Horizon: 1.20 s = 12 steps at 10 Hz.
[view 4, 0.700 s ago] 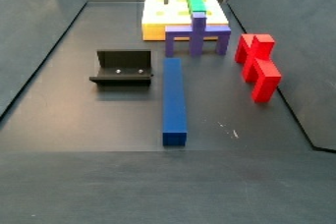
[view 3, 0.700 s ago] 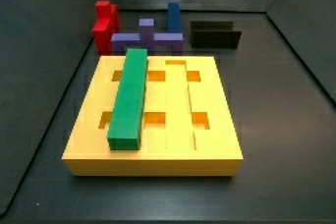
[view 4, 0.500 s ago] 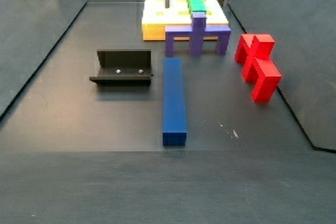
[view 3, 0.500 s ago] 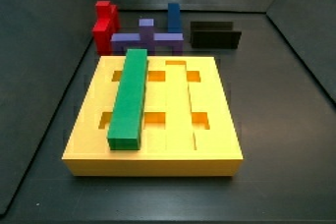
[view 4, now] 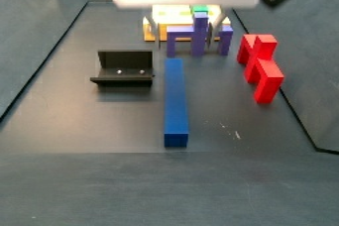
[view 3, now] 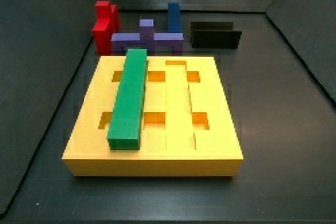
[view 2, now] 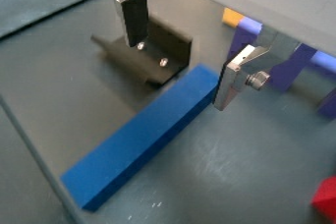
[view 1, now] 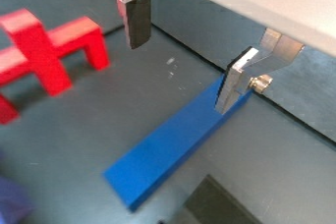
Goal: Pick up the blue object. Move up. Move to above the board. Insert the blue object.
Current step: Pick up the blue object.
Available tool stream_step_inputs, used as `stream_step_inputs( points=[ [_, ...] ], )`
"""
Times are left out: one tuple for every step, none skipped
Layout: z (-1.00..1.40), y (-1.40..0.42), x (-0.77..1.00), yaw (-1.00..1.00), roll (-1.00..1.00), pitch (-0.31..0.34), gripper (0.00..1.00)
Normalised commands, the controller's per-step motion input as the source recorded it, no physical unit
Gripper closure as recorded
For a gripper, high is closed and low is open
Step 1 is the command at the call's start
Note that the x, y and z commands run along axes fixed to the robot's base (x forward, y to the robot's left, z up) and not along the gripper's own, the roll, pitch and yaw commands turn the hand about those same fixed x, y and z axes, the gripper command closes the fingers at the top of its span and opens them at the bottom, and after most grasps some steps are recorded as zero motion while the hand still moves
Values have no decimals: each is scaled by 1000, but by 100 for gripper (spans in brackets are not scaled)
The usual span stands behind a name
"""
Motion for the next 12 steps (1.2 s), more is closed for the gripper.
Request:
stream_step_inputs(
  points=[
    [-826,306,9,-29,0,-6,0],
    [-597,114,194,0,-106,-23,0],
    [-526,0,300,-6,-184,-56,0],
    [-500,0,354,-63,-211,-70,0],
    [-474,0,237,-103,-201,-86,0],
    [-377,86,0,-37,-146,-74,0],
    [-229,43,-77,-37,-139,-114,0],
    [-209,69,-106,-71,-140,-139,0],
    [-151,31,3,-111,-213,-140,0],
    [-203,46,71,-163,-237,-161,0],
    [-291,137,0,-177,-261,-200,0],
    [-303,177,0,-189,-276,-221,0]
  ],
)
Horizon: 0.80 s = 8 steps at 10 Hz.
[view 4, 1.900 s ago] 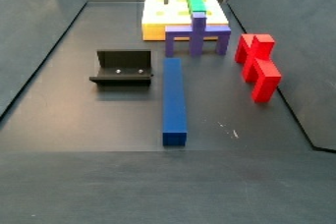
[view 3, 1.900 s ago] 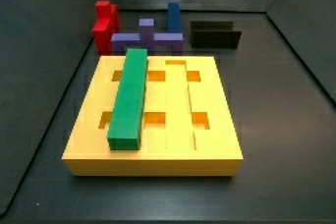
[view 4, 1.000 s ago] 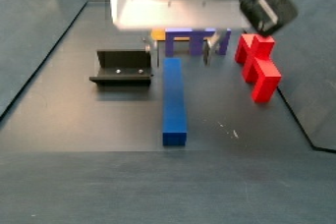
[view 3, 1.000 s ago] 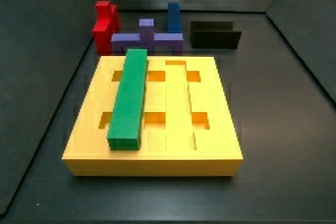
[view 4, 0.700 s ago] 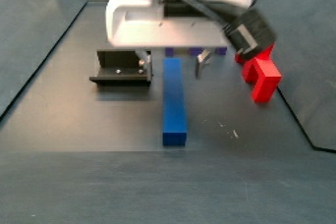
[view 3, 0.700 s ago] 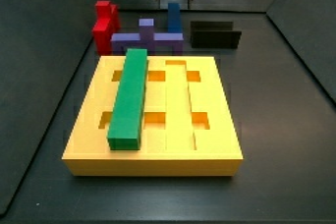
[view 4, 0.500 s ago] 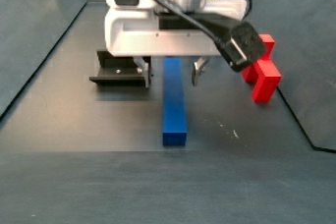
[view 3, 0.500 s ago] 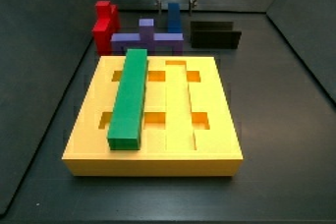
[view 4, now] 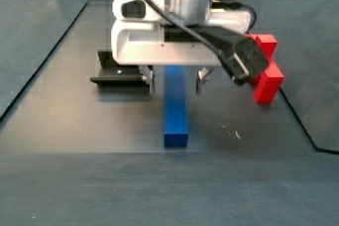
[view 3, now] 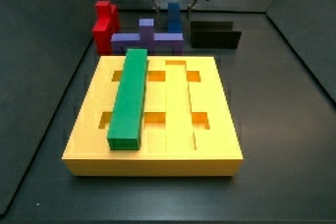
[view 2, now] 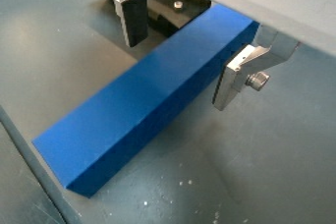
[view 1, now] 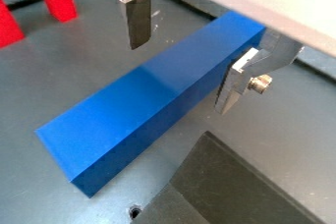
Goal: Pick up the blue object. Move up. Move to above the board. Insert the blue object.
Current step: Pick up the blue object.
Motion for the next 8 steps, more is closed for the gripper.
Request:
stream_step_inputs(
  points=[
    [-286,166,0,-200,-270,-234,0],
    [-194,129,0,-163,-261,-207,0],
    [-197,54,0,-214,-229,-180,0],
    [-51,0,40,-226,-189,-97,0],
    [0,0,114,-157,-183,-59,0],
    [0,0,0,0,-126,-50,0],
    [0,0,0,43,-109,-43,0],
    [0,0,0,169,-107,-31,0]
  ],
)
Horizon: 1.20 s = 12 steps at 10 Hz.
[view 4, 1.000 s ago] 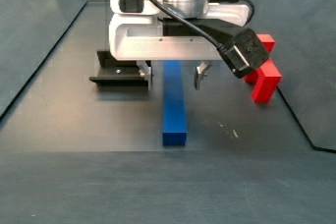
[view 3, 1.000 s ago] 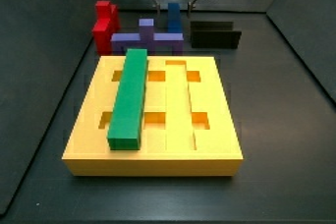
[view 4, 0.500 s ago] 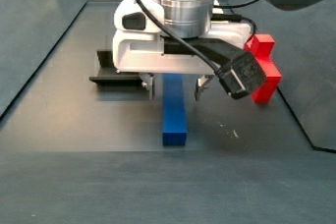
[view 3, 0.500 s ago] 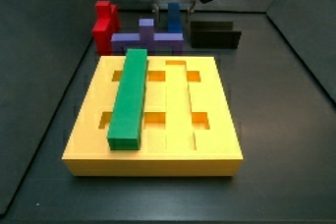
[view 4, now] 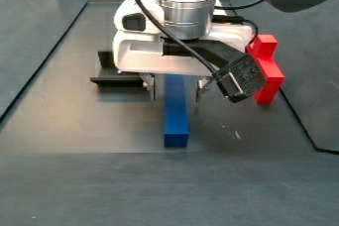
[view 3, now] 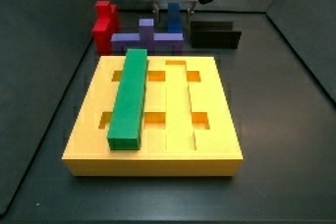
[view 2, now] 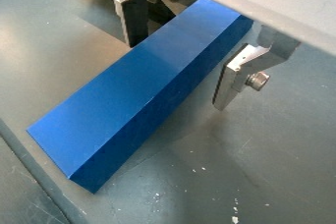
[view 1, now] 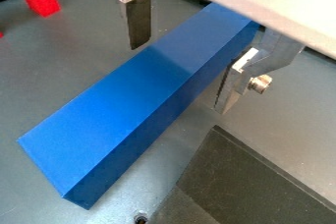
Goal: Pick up the blue object. Move up. Move to above the board. Insert the blue object.
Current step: Pick up the blue object.
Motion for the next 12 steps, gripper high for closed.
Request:
stream_step_inputs(
  points=[
    [0,0,0,291,-104,-31,0],
    [0,0,0,349,-116,-33,0],
    [0,-23,0,231,-70,-13,0],
    [0,0,0,0,-13,-10,0],
    [0,0,0,0,0,0,0],
    [0,0,0,0,0,0,100],
    [0,0,0,0,0,0,100],
    [0,0,0,0,0,0,100],
    [0,0,0,0,0,0,100],
    [0,0,0,0,0,0,100],
    [0,0,0,0,0,0,100],
    [0,0,0,0,0,0,100]
  ],
)
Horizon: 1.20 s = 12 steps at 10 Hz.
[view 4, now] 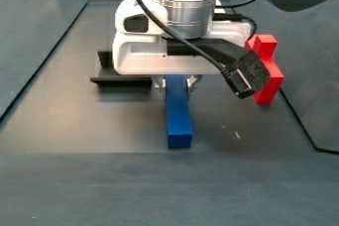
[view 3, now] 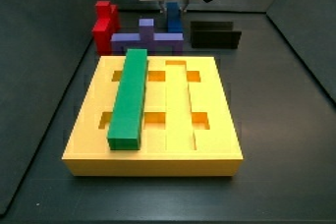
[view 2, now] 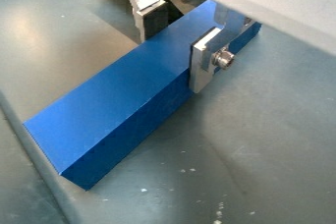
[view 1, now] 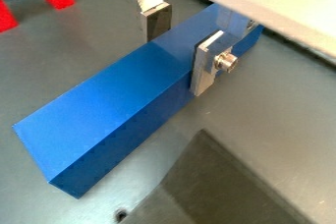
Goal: Pick up the blue object. Move up. Move to above the board. Insert the blue object.
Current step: Pick up the blue object, then move up.
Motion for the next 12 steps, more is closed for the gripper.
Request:
stream_step_inputs(
  points=[
    [0,0,0,0,0,0,100],
    [0,0,0,0,0,0,100],
    [0,0,0,0,0,0,100],
    [0,0,0,0,0,0,100],
    [0,0,0,0,0,0,100],
    [0,0,0,0,0,0,100],
    [0,0,0,0,0,0,100],
    [0,0,0,0,0,0,100],
    [0,0,0,0,0,0,100],
    [833,0,0,0,0,0,100],
    [835,30,-29,-35,4,5,100],
    [638,28,-68,-39,20,15,100]
  ],
)
